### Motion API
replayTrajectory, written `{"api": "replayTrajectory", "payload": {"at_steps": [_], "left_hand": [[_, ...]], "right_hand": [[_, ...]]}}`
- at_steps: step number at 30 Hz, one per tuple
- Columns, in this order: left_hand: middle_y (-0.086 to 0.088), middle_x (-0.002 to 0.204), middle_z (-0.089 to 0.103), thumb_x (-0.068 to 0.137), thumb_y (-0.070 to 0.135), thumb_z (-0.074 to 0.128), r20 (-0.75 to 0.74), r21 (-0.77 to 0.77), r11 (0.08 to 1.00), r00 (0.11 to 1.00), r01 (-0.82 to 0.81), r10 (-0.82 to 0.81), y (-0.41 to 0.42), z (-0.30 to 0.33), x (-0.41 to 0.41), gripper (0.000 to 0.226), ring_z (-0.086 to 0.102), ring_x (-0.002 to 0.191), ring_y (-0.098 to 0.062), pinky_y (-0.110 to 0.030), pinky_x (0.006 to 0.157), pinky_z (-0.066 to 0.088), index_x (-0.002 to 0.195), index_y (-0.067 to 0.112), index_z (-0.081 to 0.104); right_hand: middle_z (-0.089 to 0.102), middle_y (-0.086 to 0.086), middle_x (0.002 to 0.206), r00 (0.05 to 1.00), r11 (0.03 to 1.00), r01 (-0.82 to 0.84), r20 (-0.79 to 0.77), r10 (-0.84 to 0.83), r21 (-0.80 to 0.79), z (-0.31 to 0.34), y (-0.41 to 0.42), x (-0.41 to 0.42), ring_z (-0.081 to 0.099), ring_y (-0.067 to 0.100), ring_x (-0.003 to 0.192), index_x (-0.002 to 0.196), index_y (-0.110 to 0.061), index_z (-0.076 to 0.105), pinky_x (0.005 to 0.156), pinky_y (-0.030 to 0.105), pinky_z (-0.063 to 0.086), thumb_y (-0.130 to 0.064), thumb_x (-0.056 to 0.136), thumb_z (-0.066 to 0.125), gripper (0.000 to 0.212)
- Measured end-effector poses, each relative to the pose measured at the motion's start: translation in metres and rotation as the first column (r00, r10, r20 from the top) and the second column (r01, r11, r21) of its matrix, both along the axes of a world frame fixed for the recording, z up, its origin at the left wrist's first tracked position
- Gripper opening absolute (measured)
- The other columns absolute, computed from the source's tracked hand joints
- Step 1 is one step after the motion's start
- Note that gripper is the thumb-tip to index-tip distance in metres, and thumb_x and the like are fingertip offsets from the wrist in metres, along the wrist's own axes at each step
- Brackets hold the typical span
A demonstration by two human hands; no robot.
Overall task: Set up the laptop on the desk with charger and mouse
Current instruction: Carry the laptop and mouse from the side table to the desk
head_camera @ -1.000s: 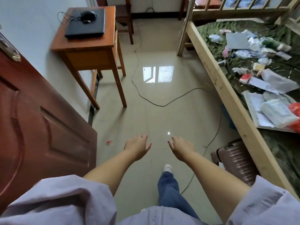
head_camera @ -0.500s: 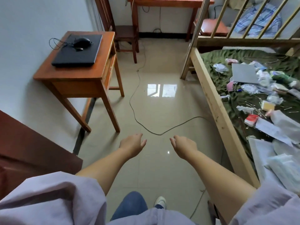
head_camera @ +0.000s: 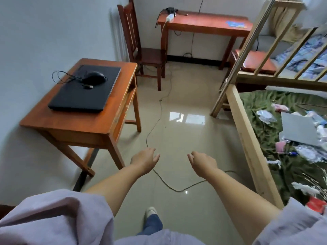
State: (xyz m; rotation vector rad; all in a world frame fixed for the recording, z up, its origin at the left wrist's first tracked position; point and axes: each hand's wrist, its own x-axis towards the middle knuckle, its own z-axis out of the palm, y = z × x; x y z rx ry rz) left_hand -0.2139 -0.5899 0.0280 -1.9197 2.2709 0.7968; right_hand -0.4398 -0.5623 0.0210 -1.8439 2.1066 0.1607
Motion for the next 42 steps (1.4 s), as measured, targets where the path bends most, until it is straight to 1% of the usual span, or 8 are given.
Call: {"api": "replayTrajectory", "payload": {"at_steps": [8,16,21,26,30,33,37,42], "left_hand": [[-0.011,0.132,0.055,0.096,0.040,0.033,-0.096,-0.028,0.988,0.984,-0.153,0.149,-0.151,0.029,0.025,0.045,0.054,0.119,-0.028,-0.043,0.096,0.047,0.128,0.012,0.049],[-0.007,0.126,0.056,0.095,0.045,0.031,-0.097,-0.114,0.867,0.874,-0.485,0.476,-0.267,0.029,0.072,0.044,0.055,0.111,-0.026,-0.039,0.089,0.049,0.127,0.019,0.048],[-0.005,0.127,0.054,0.095,0.046,0.031,-0.069,-0.121,0.669,0.678,-0.734,0.732,-0.298,0.034,0.103,0.045,0.055,0.112,-0.026,-0.040,0.088,0.048,0.130,0.020,0.045],[-0.005,0.131,0.052,0.096,0.044,0.031,-0.025,-0.118,0.459,0.465,-0.881,0.885,-0.304,0.041,0.133,0.045,0.053,0.115,-0.025,-0.039,0.086,0.046,0.133,0.020,0.043],[-0.006,0.130,0.052,0.097,0.043,0.030,0.008,-0.144,0.271,0.272,-0.952,0.962,-0.301,0.040,0.166,0.044,0.054,0.114,-0.027,-0.040,0.087,0.048,0.132,0.020,0.044],[-0.007,0.132,0.049,0.097,0.042,0.031,0.025,-0.159,0.151,0.149,-0.976,0.989,-0.303,0.030,0.193,0.044,0.053,0.114,-0.027,-0.040,0.085,0.048,0.132,0.019,0.045],[-0.010,0.134,0.044,0.096,0.039,0.034,0.044,-0.174,-0.007,-0.015,-0.985,0.999,-0.317,0.018,0.236,0.044,0.047,0.121,-0.029,-0.043,0.089,0.045,0.133,0.017,0.045],[-0.017,0.135,0.039,0.096,0.036,0.037,0.098,-0.092,-0.238,-0.246,-0.967,0.964,-0.335,0.009,0.276,0.047,0.040,0.124,-0.035,-0.046,0.091,0.044,0.135,0.011,0.036]], "right_hand": [[0.066,0.011,0.101,0.994,0.994,-0.104,0.016,0.105,-0.041,0.021,-0.176,0.017,0.062,0.032,0.090,0.102,-0.015,0.053,0.063,0.032,0.037,-0.044,0.098,0.021,0.043],[0.059,0.006,0.092,0.879,0.877,-0.476,-0.062,0.473,-0.062,0.037,-0.370,0.066,0.051,0.024,0.067,0.116,-0.013,0.049,0.045,0.025,0.032,-0.028,0.099,0.027,0.032],[0.047,-0.004,0.069,0.794,0.792,-0.605,0.010,0.608,-0.083,0.050,-0.470,0.115,0.050,0.021,0.067,0.108,-0.015,0.052,0.049,0.028,0.034,-0.040,0.098,0.024,0.039],[0.055,0.006,0.100,0.564,0.564,-0.826,-0.072,0.823,-0.017,0.062,-0.528,0.174,0.058,0.026,0.083,0.120,-0.013,0.045,0.058,0.036,0.049,-0.018,0.096,0.036,0.027],[0.059,0.007,0.088,0.476,0.474,-0.879,-0.039,0.879,-0.046,0.065,-0.559,0.228,0.059,0.027,0.074,0.107,-0.011,0.051,0.063,0.038,0.054,-0.029,0.098,0.029,0.030],[0.053,0.007,0.104,0.344,0.341,-0.939,-0.114,0.932,-0.051,0.061,-0.583,0.268,0.057,0.030,0.081,0.114,-0.013,0.045,0.056,0.037,0.051,-0.010,0.093,0.039,0.022],[0.050,0.007,0.111,0.341,0.338,-0.940,-0.089,0.936,-0.047,0.056,-0.620,0.313,0.051,0.028,0.078,0.123,-0.013,0.040,0.051,0.035,0.046,-0.002,0.087,0.050,0.039],[0.061,0.008,0.104,0.484,0.491,-0.864,0.089,0.871,-0.111,0.041,-0.670,0.356,0.054,0.028,0.080,0.109,-0.013,0.052,0.063,0.035,0.044,-0.039,0.098,0.023,0.041]]}}
